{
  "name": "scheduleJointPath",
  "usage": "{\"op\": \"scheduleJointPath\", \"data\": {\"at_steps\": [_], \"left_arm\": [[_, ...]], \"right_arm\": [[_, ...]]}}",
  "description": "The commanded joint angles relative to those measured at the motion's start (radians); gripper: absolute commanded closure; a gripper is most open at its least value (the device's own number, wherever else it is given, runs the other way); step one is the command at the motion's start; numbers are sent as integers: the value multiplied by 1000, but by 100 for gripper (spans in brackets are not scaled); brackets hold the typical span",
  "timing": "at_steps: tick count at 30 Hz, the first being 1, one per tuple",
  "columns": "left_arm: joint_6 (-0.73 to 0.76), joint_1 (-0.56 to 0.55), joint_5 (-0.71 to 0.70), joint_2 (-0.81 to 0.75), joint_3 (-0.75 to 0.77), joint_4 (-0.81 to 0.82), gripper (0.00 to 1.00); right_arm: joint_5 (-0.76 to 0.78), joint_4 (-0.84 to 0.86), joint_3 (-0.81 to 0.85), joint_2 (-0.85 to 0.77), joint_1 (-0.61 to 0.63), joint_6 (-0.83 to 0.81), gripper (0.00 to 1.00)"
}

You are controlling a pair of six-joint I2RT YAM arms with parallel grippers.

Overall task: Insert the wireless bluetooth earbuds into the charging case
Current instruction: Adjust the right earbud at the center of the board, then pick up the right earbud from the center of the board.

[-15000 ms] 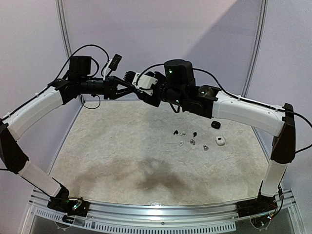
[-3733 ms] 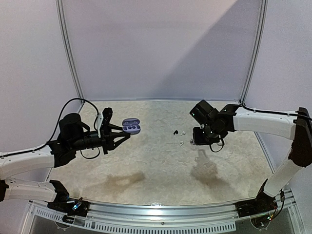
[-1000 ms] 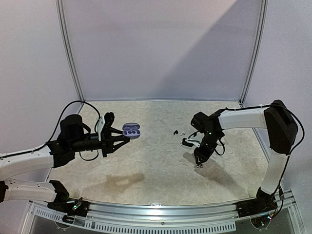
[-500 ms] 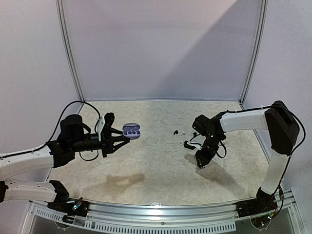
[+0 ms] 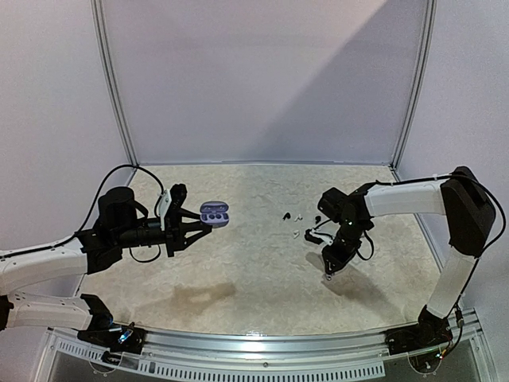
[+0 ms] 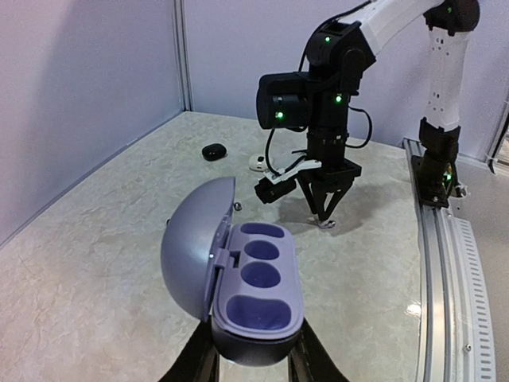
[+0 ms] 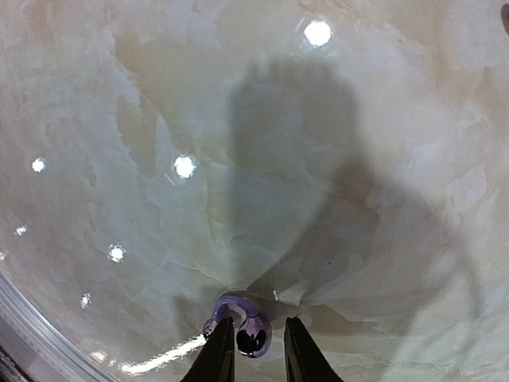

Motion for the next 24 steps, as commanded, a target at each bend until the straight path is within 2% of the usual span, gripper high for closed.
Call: {"op": "scheduleJointPath", "data": {"at_steps": [1,24], "left_arm": [[2,-13,11,3,0,13,100],[5,-13,-28,-17,-19,29,100]], "right_arm": [[13,-2,8,-26,0,35,79],[35,-31,-2,21,13,68,80]]}}
